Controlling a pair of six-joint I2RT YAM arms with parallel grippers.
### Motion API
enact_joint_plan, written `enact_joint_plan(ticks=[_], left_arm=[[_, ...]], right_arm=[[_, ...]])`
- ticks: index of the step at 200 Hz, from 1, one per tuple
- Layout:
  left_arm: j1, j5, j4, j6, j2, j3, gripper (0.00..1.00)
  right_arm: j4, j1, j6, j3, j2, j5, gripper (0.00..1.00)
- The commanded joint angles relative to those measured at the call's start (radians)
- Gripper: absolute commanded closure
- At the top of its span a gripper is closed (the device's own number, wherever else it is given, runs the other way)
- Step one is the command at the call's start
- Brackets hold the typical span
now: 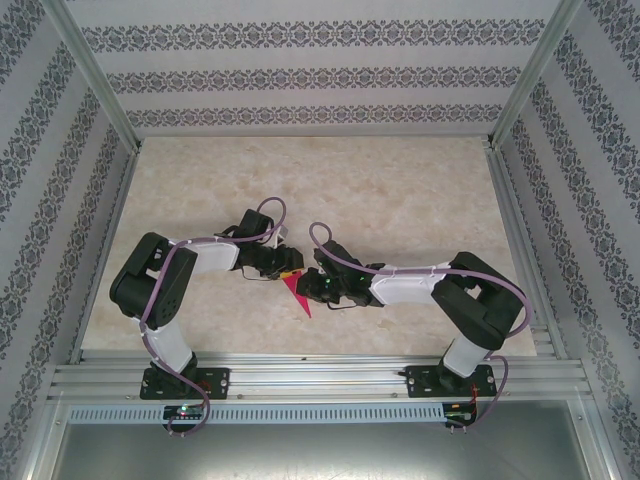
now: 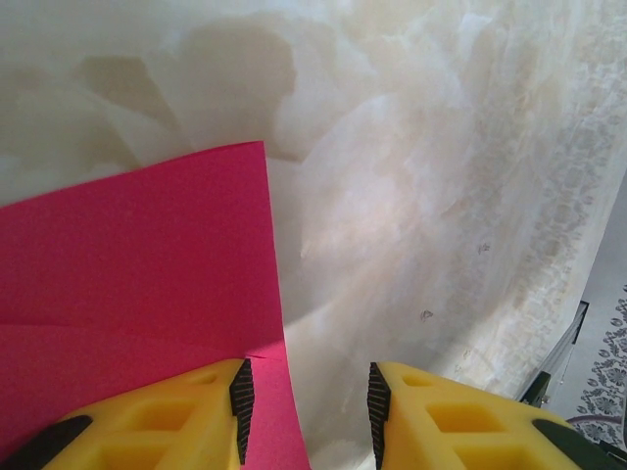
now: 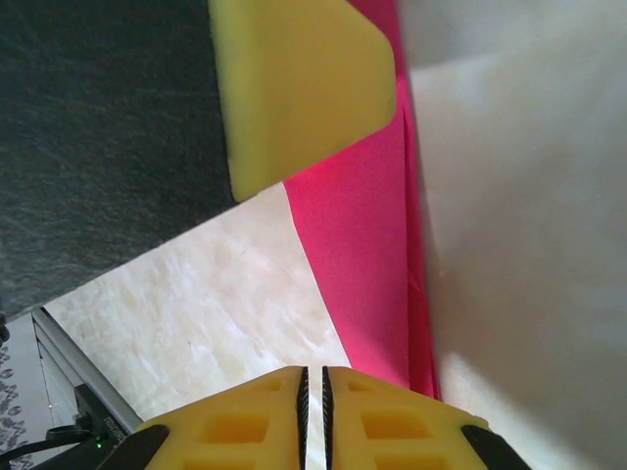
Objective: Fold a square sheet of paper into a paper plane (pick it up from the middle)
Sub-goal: Fold the wing for the fifth time at the center of the table.
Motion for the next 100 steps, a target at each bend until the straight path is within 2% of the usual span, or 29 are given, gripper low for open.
enact_joint_plan(ticks=[1, 36, 65, 100], left_arm=[[-0.003, -0.052, -0.060, 0.026, 0.035, -0.023, 0.60], [-0.002, -0.058, -0.082, 0.043, 0.032, -0.024, 0.60], [-0.002, -0.062, -0.070, 0.034, 0.042, -0.019, 0.60], [-0.002, -0.100, -0.066, 0.028, 0.015, -0.023, 0.60]], right_arm=[[-0.006, 0.001, 0.002, 0.014, -0.032, 0.021, 0.85], [-0.085, 0.004, -0.028, 0.034, -0.089, 0.048, 0.85], [-0.069, -0.001, 0.007, -0.047, -0.156, 0.122, 0.86], [-0.068, -0.019, 0.007, -0.090, -0.199, 0.122, 0.86]])
